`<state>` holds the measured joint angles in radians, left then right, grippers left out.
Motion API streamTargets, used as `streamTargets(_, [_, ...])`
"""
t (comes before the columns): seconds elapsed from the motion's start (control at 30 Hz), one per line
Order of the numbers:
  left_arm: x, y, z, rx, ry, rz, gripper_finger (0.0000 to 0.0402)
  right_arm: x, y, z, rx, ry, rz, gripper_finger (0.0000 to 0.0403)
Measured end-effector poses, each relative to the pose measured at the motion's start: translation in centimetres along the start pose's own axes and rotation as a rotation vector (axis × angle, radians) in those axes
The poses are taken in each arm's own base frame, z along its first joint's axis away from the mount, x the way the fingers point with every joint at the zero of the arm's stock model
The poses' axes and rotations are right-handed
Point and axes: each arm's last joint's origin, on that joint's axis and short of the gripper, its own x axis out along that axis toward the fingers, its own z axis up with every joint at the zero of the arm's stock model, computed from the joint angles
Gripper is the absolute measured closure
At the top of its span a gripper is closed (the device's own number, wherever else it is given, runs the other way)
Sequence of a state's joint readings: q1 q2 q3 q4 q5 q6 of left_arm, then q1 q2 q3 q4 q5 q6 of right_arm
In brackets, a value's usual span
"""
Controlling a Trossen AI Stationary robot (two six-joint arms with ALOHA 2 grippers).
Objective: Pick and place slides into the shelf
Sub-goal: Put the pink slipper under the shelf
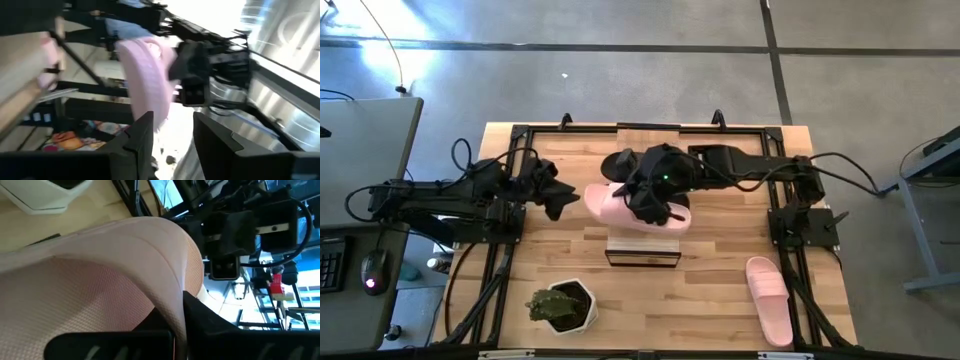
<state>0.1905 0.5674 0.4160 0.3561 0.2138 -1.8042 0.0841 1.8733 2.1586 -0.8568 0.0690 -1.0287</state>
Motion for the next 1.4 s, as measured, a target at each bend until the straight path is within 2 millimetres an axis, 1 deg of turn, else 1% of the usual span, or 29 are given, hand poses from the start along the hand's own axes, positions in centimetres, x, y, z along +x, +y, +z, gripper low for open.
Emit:
streamTargets(0.1, [0.0,0.5,0.1,-0.007,-0.016,0.054,0.0279,0.1,0.0,0.0,-0.001,-0.005,0.005,0.0403])
streamTargets(0.2, [0.0,0.8,0.3,0.026,-0.036,0.079,0.0279,0.1,0.0,0.0,0.000,-0.019,0.008,0.0403])
streamTargets(0.33, [0.3,0.9,0.3,0.051,-0.037,0.075,0.0276,0.3,0.1,0.0,-0.010,-0.033,0.027,0.0403])
streamTargets(0.4, [0.4,0.9,0.4,0.063,-0.036,0.076,0.0267,0.5,0.2,0.1,-0.010,-0.057,0.040,0.0403])
streamTargets(0.53, [0.7,1.4,0.5,0.070,-0.024,0.109,0.0239,1.1,0.4,0.0,-0.026,-0.049,0.054,0.0403])
streamTargets(0.7, [1.2,1.7,0.6,0.048,-0.007,0.116,0.0204,1.8,0.5,-0.2,-0.032,-0.050,0.064,0.0403])
streamTargets(0.8, [1.5,1.5,0.6,0.049,0.018,0.091,0.0194,2.4,0.7,-0.3,-0.061,-0.036,0.072,0.0403])
streamTargets(0.87, [1.6,1.5,0.6,0.042,0.031,0.084,0.0193,2.5,0.7,-0.3,-0.069,-0.037,0.074,0.0403])
streamTargets(0.97, [1.8,1.6,0.6,0.022,0.047,0.092,0.0203,2.6,0.6,-0.5,-0.067,-0.039,0.076,0.0403])
streamTargets(1.1, [1.9,1.9,0.6,0.003,0.061,0.113,0.0227,2.7,0.4,-0.8,-0.061,-0.039,0.069,0.0403])
streamTargets(1.4, [2.1,2.0,0.6,-0.012,0.086,0.120,0.0304,2.9,-0.1,-0.8,-0.064,-0.065,0.032,0.0403])
